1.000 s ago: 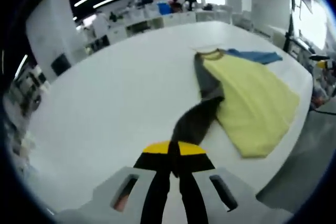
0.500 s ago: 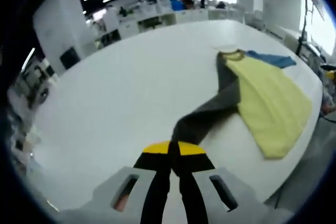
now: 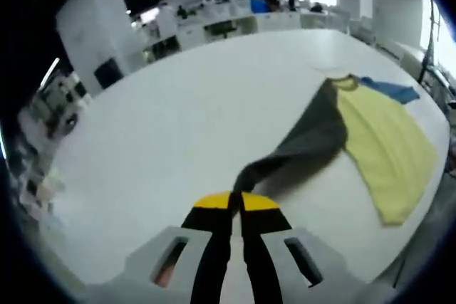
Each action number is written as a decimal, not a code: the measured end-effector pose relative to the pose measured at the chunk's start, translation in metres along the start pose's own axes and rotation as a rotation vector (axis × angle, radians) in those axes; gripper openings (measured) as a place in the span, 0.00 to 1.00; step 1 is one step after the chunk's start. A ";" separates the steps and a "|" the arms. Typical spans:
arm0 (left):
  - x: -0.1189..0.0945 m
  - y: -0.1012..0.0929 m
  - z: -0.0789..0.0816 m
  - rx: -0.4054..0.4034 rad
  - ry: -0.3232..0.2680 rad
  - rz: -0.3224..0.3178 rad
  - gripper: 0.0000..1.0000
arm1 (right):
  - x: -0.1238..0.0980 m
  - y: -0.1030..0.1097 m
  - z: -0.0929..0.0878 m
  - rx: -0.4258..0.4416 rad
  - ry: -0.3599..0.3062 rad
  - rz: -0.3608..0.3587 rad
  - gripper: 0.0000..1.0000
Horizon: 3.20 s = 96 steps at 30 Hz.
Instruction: Fold the garment on the visible template until the final outline fits inside the template.
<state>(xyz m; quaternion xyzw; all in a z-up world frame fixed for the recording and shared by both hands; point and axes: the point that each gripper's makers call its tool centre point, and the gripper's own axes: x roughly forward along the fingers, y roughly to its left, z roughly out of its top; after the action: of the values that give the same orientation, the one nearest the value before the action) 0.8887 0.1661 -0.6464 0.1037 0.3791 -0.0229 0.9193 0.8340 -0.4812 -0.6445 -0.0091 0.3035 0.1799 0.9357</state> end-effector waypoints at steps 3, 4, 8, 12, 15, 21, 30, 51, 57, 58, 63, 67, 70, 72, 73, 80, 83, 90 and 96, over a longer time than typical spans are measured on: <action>0.004 0.004 0.001 0.004 0.005 0.006 0.00 | 0.002 0.001 0.001 -0.004 0.007 -0.001 0.92; 0.005 0.006 0.000 0.007 0.007 0.009 0.00 | 0.003 0.001 0.001 -0.006 0.008 -0.002 0.92; 0.011 0.012 -0.005 0.038 0.028 0.016 0.00 | 0.006 0.002 0.003 -0.009 0.011 -0.004 0.92; 0.017 0.017 -0.012 0.043 0.041 0.018 0.00 | 0.009 0.004 0.003 -0.015 0.019 -0.002 0.92; 0.021 0.019 -0.018 0.050 0.054 0.018 0.00 | 0.012 0.005 0.002 -0.020 0.027 0.001 0.92; 0.029 0.024 -0.024 0.065 0.073 0.020 0.00 | 0.017 0.009 0.003 -0.030 0.040 0.007 0.92; 0.035 0.043 -0.003 0.100 0.038 0.059 0.00 | 0.024 0.010 0.008 -0.036 0.043 0.011 0.91; 0.066 0.021 -0.086 0.106 0.177 0.021 0.00 | 0.029 0.009 0.003 -0.049 0.086 0.006 0.91; 0.070 0.024 -0.084 0.106 0.179 0.017 0.00 | 0.033 0.011 0.004 -0.059 0.092 0.012 0.91; 0.071 0.025 -0.084 0.107 0.180 0.016 0.00 | 0.034 0.010 0.004 -0.059 0.094 0.011 0.91; 0.077 0.026 -0.084 0.110 0.191 0.009 0.00 | 0.035 0.011 0.002 -0.053 0.099 0.008 0.91; 0.077 0.024 -0.085 0.096 0.189 0.003 0.00 | 0.035 0.011 0.002 -0.052 0.103 0.007 0.91; 0.075 0.022 -0.088 0.087 0.181 -0.006 0.00 | 0.036 0.010 0.002 -0.047 0.102 0.005 0.91; 0.075 0.023 -0.089 0.077 0.172 -0.006 0.00 | 0.038 0.010 0.002 -0.046 0.104 0.007 0.91; 0.075 0.023 -0.088 0.073 0.171 -0.007 0.00 | 0.038 0.010 0.003 -0.046 0.104 0.009 0.91; 0.076 0.024 -0.088 0.076 0.169 -0.015 0.00 | 0.042 0.015 0.004 -0.054 0.105 0.023 0.91; 0.071 0.018 -0.089 0.113 0.162 -0.017 0.00 | 0.041 0.013 0.003 -0.048 0.106 0.018 0.91; 0.059 0.006 -0.092 0.160 0.086 -0.021 0.00 | 0.040 0.010 0.005 -0.045 0.104 0.014 0.91; 0.048 -0.007 -0.099 0.275 0.061 -0.060 0.00 | 0.042 0.014 0.006 -0.049 0.102 0.023 0.90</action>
<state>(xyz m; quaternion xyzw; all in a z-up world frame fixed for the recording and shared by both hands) 0.8538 0.1817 -0.7494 0.2179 0.4031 -0.0987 0.8834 0.8637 -0.4537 -0.6622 -0.0378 0.3461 0.1975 0.9164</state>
